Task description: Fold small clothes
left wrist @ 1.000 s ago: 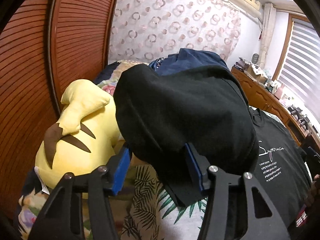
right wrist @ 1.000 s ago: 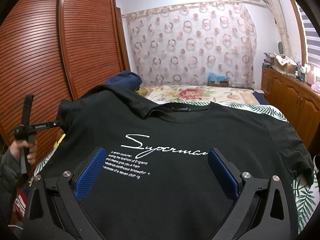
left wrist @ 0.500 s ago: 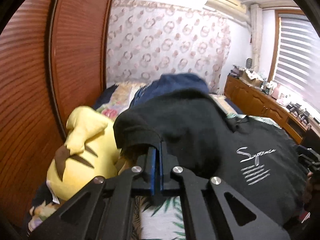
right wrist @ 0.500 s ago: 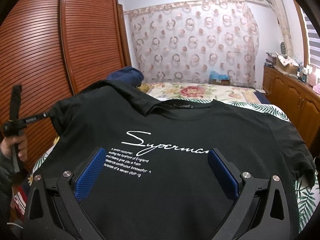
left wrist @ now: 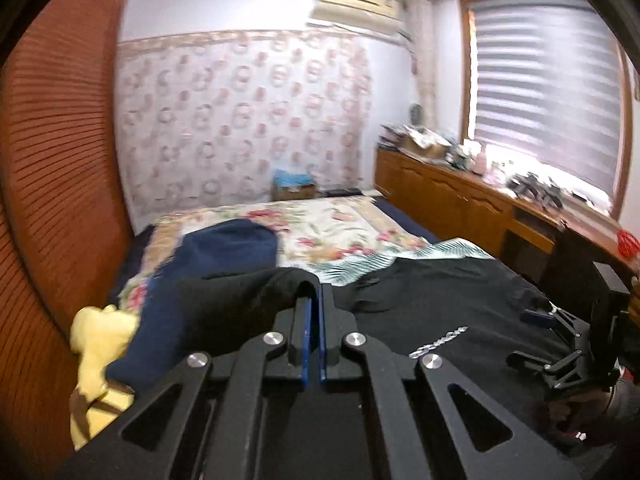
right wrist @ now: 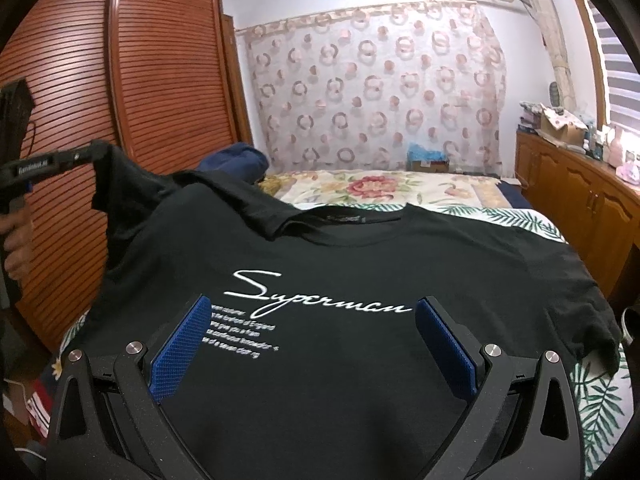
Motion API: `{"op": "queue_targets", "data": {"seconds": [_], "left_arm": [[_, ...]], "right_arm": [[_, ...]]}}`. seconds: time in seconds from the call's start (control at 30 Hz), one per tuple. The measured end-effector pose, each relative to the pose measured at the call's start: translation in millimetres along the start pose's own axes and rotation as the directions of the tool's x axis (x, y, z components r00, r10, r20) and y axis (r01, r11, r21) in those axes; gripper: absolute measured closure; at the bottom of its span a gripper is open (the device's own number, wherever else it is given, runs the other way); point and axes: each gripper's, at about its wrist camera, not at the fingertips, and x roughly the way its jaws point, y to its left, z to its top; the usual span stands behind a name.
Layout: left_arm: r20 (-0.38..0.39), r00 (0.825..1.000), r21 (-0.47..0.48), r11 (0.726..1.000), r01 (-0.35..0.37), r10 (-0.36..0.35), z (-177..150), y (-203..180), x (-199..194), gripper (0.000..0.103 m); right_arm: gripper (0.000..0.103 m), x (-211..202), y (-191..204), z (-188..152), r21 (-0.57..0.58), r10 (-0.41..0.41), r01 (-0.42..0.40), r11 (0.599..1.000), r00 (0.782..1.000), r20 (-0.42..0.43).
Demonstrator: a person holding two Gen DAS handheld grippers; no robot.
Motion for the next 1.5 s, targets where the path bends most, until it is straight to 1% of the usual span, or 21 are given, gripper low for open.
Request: {"op": "queue_targets", "data": {"seconds": [0.13,0.2,0.23,0.27,0.3,0.4,0.5,0.6,0.7,0.8,0.83,0.87,0.9,0.93,1.03,1.17,1.27,1.33,1.4,1.47,1.5], "left_arm": [[-0.056,0.997,0.055,0.997,0.049,-0.045,6.9,-36.8,20.5,0.100],[-0.085,0.995,0.081,0.995,0.062,-0.055,7.4,-48.5,24.8,0.089],[-0.087,0.995,0.083,0.995,0.062,-0.054,7.1,-51.2,22.6,0.086],[-0.086,0.995,0.081,0.995,0.055,-0.048,6.5,-50.6,20.6,0.080],[-0.084,0.996,0.079,0.996,0.046,-0.039,5.8,-50.4,18.3,0.077],[-0.087,0.996,0.077,0.997,0.029,-0.022,4.5,-45.0,12.3,0.075],[-0.087,0.996,0.069,0.998,-0.013,0.019,-0.5,-33.6,8.6,0.072],[-0.093,0.995,0.035,0.999,-0.040,0.043,-10.5,-15.8,4.4,0.067],[-0.097,0.993,0.014,0.998,-0.064,0.065,-24.0,-6.3,2.8,0.066],[-0.105,0.991,-0.015,0.996,-0.084,0.082,-40.6,1.8,0.8,0.065],[-0.103,0.991,-0.023,0.996,-0.088,0.085,-46.2,3.3,-0.5,0.065],[-0.104,0.991,-0.033,0.995,-0.092,0.088,-52.6,5.5,-2.6,0.065],[-0.108,0.990,-0.040,0.995,-0.095,0.090,-56.3,7.1,-1.9,0.065],[-0.109,0.990,-0.049,0.994,-0.101,0.095,-61.5,9.9,-3.3,0.064],[-0.113,0.988,-0.062,0.992,-0.111,0.104,-72.1,16.4,-6.0,0.064],[-0.117,0.988,-0.079,0.991,-0.112,0.102,-77.7,22.9,-7.5,0.063],[-0.116,0.988,-0.085,0.990,-0.111,0.101,-80.6,24.8,-9.0,0.063],[-0.115,0.988,-0.088,0.990,-0.109,0.099,-81.6,25.7,-9.7,0.063],[-0.114,0.989,-0.088,0.990,-0.108,0.098,-81.5,22.9,-10.2,0.063],[-0.108,0.990,-0.091,0.990,-0.103,0.093,-81.7,22.9,-10.8,0.063],[-0.107,0.990,-0.091,0.991,-0.101,0.091,-82.2,21.9,-11.0,0.063]], "right_arm": [[0.000,-5.1,-14.3,0.5,0.023,-0.023,0.023,0.999,1.000,0.006],[0.000,-6.5,-19.3,0.4,0.028,-0.032,0.032,0.999,0.999,0.006],[0.000,-6.8,-22.4,0.2,0.031,-0.035,0.035,0.999,0.999,0.003],[0.000,-7.2,-23.7,0.0,0.031,-0.037,0.037,0.999,0.999,0.000],[0.000,-7.3,-24.9,0.1,0.029,-0.041,0.041,0.999,0.999,-0.001],[0.000,-6.3,-26.8,0.6,0.020,-0.046,0.046,0.999,0.999,-0.009],[0.000,-3.5,-25.7,2.7,0.003,-0.047,0.047,0.999,0.999,-0.017],[0.000,2.4,-21.9,9.3,-0.025,-0.016,0.015,1.000,0.999,-0.028],[0.003,12.8,-16.4,18.5,-0.047,0.029,-0.032,0.998,0.998,-0.049],[0.014,30.0,-4.0,31.5,-0.069,0.111,-0.117,0.991,0.990,-0.083],[0.022,39.0,3.2,37.0,-0.081,0.147,-0.155,0.985,0.984,-0.100],[0.025,46.1,9.6,40.5,-0.091,0.169,-0.180,0.980,0.979,-0.113],[0.027,53.0,15.7,43.1,-0.099,0.183,-0.196,0.976,0.975,-0.126],[0.030,65.0,26.5,46.2,-0.112,0.217,-0.235,0.966,0.964,-0.154],[0.033,91.5,51.4,47.6,-0.129,0.277,-0.308,0.943,0.938,-0.210],[0.041,132.2,82.6,43.3,-0.137,0.324,-0.379,0.915,0.895,-0.306],[0.048,152.7,96.0,37.8,-0.146,0.327,-0.400,0.905,0.873,-0.363],[0.050,160.8,101.8,35.3,-0.155,0.330,-0.415,0.896,0.859,-0.391],[0.059,165.3,104.7,34.2,-0.180,0.314,-0.413,0.893,0.857,-0.409],[0.089,168.8,105.8,35.1,-0.211,0.288,-0.400,0.892,0.862,-0.417],[0.094,169.7,105.2,37.0,-0.228,0.271,-0.387,0.893,0.869,-0.413]]}}
